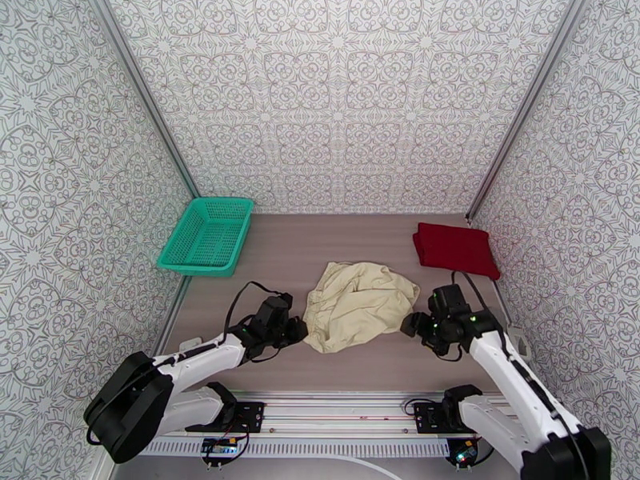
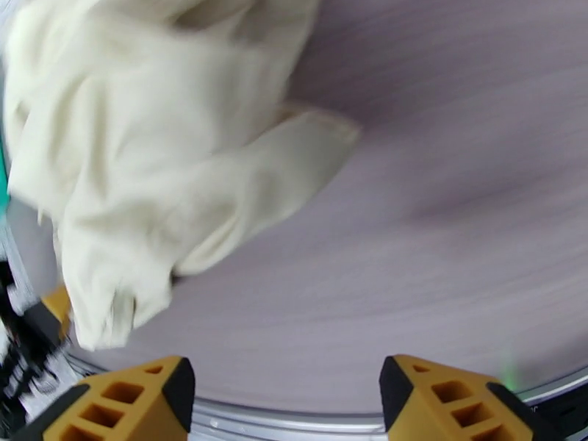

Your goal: Fold and stack the mixed laundry pile

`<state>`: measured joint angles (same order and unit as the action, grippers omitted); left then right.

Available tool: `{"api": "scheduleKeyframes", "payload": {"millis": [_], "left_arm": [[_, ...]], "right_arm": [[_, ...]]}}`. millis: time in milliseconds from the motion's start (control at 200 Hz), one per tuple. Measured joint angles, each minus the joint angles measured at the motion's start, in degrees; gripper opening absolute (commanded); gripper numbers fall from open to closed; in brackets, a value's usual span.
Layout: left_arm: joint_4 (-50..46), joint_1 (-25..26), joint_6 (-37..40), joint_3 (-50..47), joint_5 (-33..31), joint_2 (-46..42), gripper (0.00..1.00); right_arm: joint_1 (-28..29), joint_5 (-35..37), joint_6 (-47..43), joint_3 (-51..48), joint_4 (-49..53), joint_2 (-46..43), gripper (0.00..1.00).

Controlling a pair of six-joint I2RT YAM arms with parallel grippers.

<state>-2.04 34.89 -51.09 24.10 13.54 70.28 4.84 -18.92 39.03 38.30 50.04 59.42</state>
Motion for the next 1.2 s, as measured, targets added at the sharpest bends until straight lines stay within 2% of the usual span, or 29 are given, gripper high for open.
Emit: {"api": "scheduleKeyframes", "payload": {"millis": [95, 235, 365, 410, 480, 610, 660, 815, 970, 1195], "left_arm": [[0.6, 0.4, 0.1, -0.3, -0.6, -1.4, 0.0], [1.0, 0.6, 0.4, -0.3, -1.7, -5.1, 0.0], [0.9, 0.4, 1.6, -0.3, -1.8, -7.1, 0.0], [0.5, 0.2, 2.1, -0.2, -1.8, -7.2, 0.0], [-0.3, -0.1, 2.9, 0.2, -1.8, -7.2, 0.0], [-2.9, -0.5, 4.7, 2.7, -1.9, -7.6, 0.0], [-4.8, -0.4, 5.6, 4.4, -2.4, -9.0, 0.0], [-12.0, -0.4, 9.5, 12.6, -4.6, -16.2, 0.0], [-21.9, 0.5, 15.6, 27.6, -7.6, -20.5, 0.0], [-38.8, 9.4, 26.9, 56.6, -13.6, -20.0, 0.0]], "right_arm": [[-4.4, -4.2, -0.4, -1.8, -6.9, 4.5, 0.73], [-5.5, -9.4, 0.7, -3.7, -16.9, 11.0, 0.72], [-6.2, -12.0, 2.3, -4.3, -24.3, 16.3, 0.64], [-6.4, -12.5, 2.7, -4.3, -26.2, 17.4, 0.55], [-6.7, -13.0, 3.5, -4.4, -29.1, 18.5, 0.31], [-6.7, -13.2, 3.3, -4.1, -31.8, 19.3, 0.08], [-6.7, -13.1, 2.2, -3.6, -31.1, 18.6, 0.0], [-6.7, -11.6, 0.6, 0.8, -24.1, 9.4, 0.0], [-6.7, -9.2, -1.7, 14.2, -13.4, -1.4, 0.0], [-6.7, -5.1, -5.3, 36.9, 2.7, -9.6, 0.0]]}}
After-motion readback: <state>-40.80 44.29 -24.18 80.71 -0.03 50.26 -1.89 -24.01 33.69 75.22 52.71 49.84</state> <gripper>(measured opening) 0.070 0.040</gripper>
